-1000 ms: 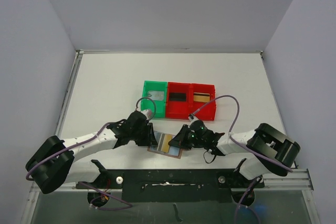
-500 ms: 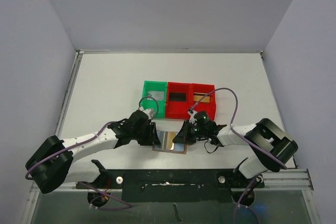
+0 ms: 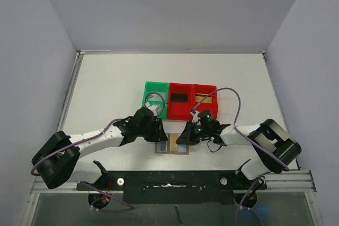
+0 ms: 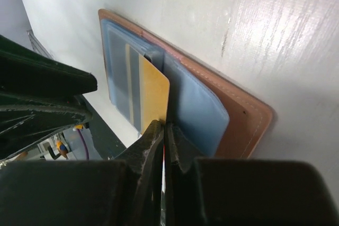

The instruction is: Take the credit cards out of the card holder

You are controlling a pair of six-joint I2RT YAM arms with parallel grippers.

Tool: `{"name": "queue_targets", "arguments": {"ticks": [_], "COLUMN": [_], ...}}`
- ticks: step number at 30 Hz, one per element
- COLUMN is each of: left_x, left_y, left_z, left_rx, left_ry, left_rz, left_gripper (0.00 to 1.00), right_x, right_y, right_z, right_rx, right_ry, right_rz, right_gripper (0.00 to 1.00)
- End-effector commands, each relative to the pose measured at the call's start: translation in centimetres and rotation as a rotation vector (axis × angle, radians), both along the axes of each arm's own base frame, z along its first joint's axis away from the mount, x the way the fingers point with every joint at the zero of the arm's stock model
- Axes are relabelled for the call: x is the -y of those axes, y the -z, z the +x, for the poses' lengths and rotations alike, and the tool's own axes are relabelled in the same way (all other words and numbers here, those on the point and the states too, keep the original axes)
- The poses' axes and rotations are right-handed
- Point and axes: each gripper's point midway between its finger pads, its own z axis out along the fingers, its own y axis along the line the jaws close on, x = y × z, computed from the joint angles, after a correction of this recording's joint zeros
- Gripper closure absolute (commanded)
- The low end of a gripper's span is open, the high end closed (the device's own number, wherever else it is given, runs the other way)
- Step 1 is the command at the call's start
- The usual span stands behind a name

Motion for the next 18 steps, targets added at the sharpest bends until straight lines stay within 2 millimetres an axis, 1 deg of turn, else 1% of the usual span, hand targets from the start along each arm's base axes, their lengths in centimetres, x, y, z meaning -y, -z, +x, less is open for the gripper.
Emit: {"name": "queue_targets", "arguments": {"ticks": [1, 5, 9, 12, 15, 18], "left_x": [2.6, 2.4, 1.3, 0.9, -0.8, -1.5], "left_y": [-2.8, -1.4, 1.0, 2.0, 3.0, 3.3], "left_z": [2.2, 1.2, -0.1, -0.9, -0.6, -0.5], "left_rx": [0.094, 0.067, 0.018, -0.003, -0.01, -0.007], "left_ry": [-0.016, 0.004, 0.023, 0.015, -0.053, -0.069], "left_rz": [-0.124, -0.121, -0.058, -0.033, 0.061, 0.109], "left_gripper": [0.68, 0.69, 0.7, 0.72, 0.75, 0.75], "right_x": [-0.1, 0.5, 0.7, 0.6, 0.8, 1.2], "right_y": [-1.9, -1.4, -1.1, -1.0, -0.8, -1.0], "right_z": [1.0, 0.6, 0.3, 0.0, -0.1, 0.3], "right_rx": [0.055, 0.05, 0.037, 0.024, 0.016, 0.029], "right_ry": [0.055, 0.054, 0.049, 0.03, 0.041, 0.081], "right_rz": [0.043, 0.005, -0.001, 0.001, -0.013, -0.026], "right_gripper": [0.98, 0.98, 0.97, 0.91, 0.8, 0.75]}}
